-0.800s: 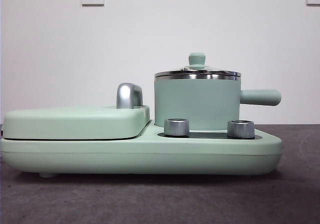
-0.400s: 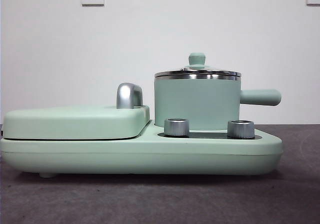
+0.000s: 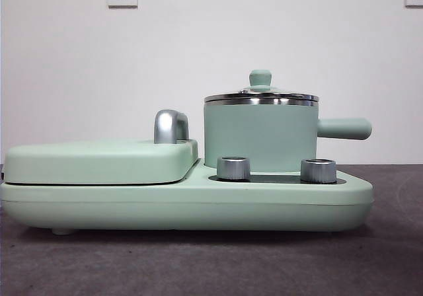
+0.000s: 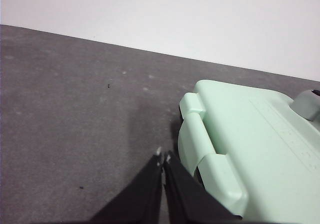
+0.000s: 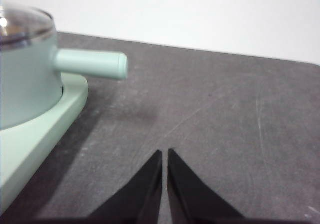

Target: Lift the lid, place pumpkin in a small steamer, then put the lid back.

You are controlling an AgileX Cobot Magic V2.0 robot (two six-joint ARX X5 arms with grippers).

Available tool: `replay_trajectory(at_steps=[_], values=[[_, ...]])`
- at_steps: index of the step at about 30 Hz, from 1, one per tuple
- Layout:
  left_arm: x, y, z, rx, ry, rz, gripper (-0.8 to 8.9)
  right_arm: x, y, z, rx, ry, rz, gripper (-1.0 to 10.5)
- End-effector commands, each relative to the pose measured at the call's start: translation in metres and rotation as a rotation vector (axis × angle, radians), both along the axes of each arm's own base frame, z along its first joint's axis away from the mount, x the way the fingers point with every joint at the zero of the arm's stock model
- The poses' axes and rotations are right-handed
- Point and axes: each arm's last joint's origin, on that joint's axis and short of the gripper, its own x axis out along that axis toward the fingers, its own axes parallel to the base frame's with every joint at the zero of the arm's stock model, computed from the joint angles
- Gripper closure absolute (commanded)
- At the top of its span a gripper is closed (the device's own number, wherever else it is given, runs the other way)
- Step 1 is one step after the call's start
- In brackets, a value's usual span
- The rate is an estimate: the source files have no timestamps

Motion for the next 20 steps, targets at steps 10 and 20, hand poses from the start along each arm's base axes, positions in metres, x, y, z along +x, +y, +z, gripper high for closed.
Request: replay_trajectory(at_steps=[10,20], values=[[0.0011,0.0004,-0.0054,0.0,0.007,0.007,8.07,0.0003,0.0001,-0.0004,-0.001,-0.008,0.003,9.3],[0.0011,0.0004,-0.0054,0.0,0.007,0.007,8.07,0.0003,0.0001,-0.0004,-0.001,-0.008,0.003,9.3]])
